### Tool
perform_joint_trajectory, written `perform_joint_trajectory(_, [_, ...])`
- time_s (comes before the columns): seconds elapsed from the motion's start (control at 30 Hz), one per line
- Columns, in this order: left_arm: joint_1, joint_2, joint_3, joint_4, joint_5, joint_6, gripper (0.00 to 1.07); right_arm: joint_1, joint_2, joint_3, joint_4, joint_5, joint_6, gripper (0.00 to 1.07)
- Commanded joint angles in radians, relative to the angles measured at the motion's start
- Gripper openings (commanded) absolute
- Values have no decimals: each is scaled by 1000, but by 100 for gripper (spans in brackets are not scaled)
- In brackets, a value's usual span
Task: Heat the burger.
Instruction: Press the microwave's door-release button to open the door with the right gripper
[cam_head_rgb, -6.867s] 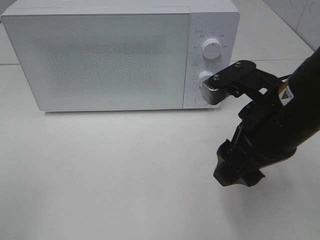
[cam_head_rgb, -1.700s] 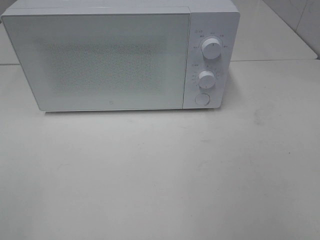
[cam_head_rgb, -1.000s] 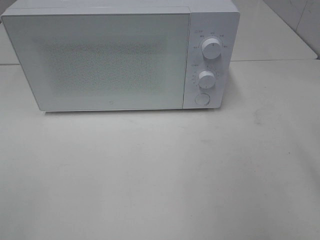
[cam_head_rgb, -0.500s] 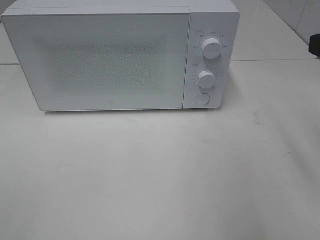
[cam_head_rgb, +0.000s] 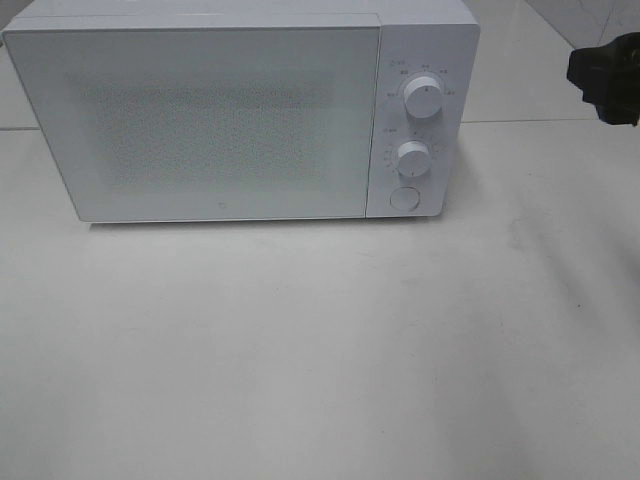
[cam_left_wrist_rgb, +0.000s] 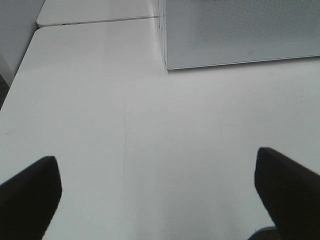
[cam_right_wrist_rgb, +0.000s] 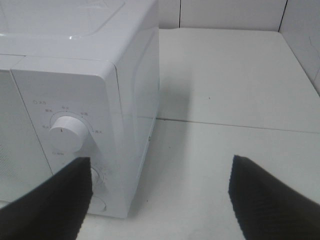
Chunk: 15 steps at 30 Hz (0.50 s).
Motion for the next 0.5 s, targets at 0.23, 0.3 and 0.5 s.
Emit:
perform_joint_trajectory(0.23, [4,-19,3,-5,-14,-3,98,-1,78,121,111,-263,-52,75])
perform_joint_trajectory(0.3, [4,-19,3,-5,-14,-3,98,-1,91,144,129,-314,-69,75])
perform_joint_trajectory(0.5, [4,-19,3,-5,-14,-3,98,7,131,202,195,-413,-98,75])
